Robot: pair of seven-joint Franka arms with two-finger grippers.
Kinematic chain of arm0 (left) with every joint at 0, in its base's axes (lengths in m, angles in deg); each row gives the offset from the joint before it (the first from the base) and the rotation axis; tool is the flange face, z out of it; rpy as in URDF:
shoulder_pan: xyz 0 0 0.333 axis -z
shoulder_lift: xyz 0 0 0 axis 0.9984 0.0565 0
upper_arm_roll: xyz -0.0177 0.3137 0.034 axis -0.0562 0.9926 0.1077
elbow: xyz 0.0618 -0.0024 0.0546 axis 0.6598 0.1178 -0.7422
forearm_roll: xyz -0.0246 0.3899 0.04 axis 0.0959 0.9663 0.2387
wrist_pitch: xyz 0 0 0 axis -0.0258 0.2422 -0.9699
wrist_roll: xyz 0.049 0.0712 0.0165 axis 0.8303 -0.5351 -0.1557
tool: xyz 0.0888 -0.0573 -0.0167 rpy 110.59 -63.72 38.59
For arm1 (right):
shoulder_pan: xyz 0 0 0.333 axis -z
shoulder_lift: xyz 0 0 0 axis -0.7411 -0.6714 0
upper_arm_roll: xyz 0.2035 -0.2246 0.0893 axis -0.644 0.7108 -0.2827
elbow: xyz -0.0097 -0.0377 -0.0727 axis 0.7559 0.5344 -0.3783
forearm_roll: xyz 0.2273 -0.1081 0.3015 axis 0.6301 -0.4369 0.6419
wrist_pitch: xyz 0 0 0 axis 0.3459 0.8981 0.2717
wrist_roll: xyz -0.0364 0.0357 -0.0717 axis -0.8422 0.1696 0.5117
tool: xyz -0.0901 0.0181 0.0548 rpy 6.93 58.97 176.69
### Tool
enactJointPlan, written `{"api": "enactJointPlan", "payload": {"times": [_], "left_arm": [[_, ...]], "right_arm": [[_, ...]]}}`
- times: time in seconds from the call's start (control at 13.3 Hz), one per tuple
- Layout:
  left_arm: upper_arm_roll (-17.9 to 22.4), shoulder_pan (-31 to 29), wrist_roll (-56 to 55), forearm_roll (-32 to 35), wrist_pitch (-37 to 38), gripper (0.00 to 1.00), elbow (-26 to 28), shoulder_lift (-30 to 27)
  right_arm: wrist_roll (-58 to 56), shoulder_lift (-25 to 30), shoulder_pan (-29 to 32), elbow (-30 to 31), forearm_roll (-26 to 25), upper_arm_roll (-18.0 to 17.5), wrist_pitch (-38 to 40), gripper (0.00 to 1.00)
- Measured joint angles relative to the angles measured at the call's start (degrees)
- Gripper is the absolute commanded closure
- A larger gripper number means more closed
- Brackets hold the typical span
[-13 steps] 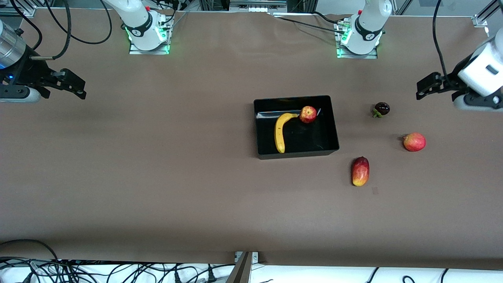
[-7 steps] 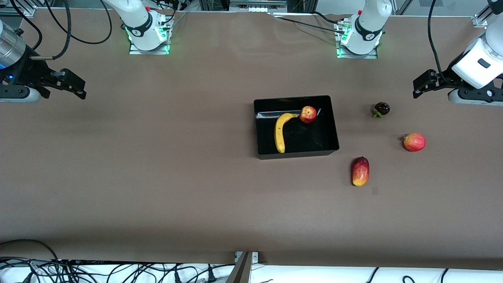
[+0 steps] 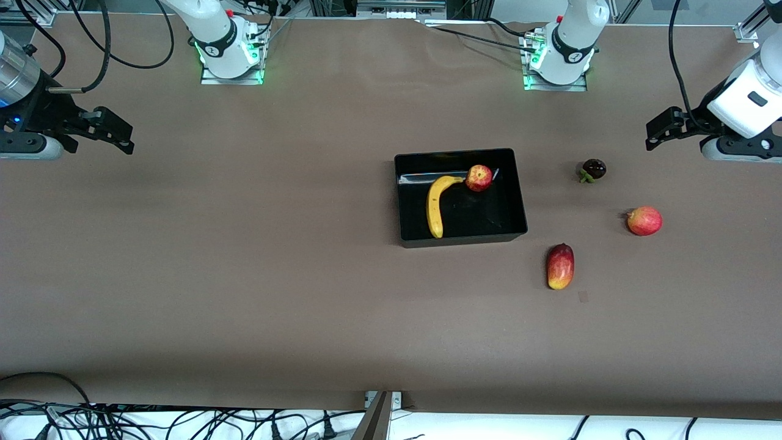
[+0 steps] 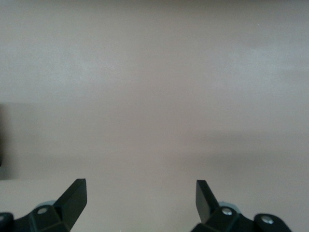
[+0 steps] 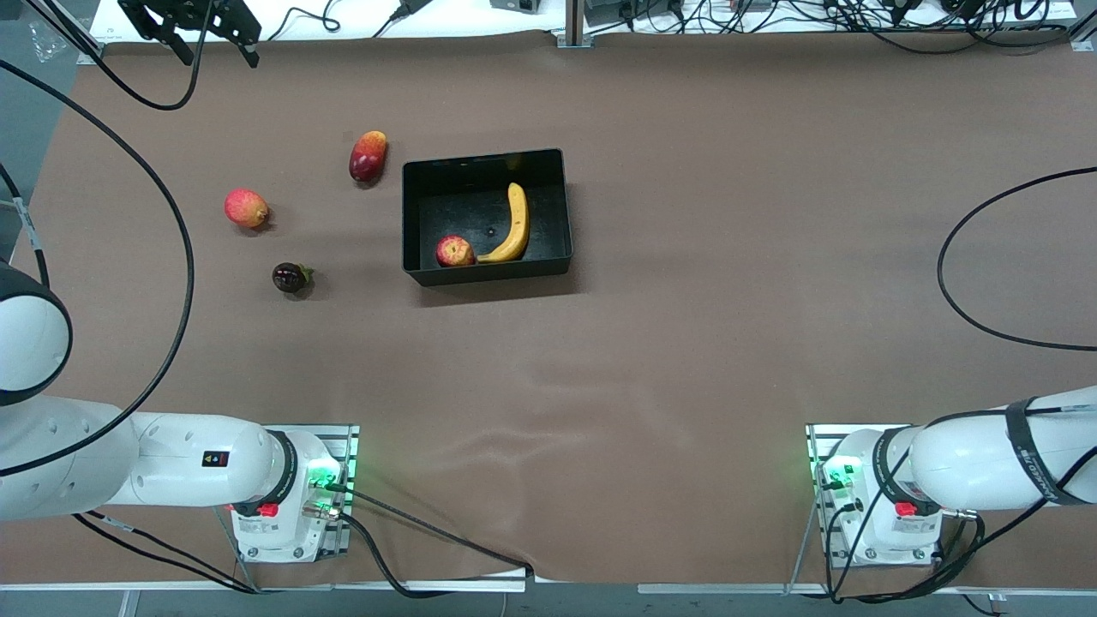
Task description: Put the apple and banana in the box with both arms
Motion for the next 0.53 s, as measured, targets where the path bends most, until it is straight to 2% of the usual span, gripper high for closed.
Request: {"api": "enactJointPlan", "payload": {"times": [0.53], "left_arm": [[-1.1, -1.4, -0.1, 0.0, 0.1, 0.0, 0.0, 0.0]], "right_arm": [[0.0, 0.0, 0.0, 0.0, 0.0, 0.0, 0.6, 0.0]]}}
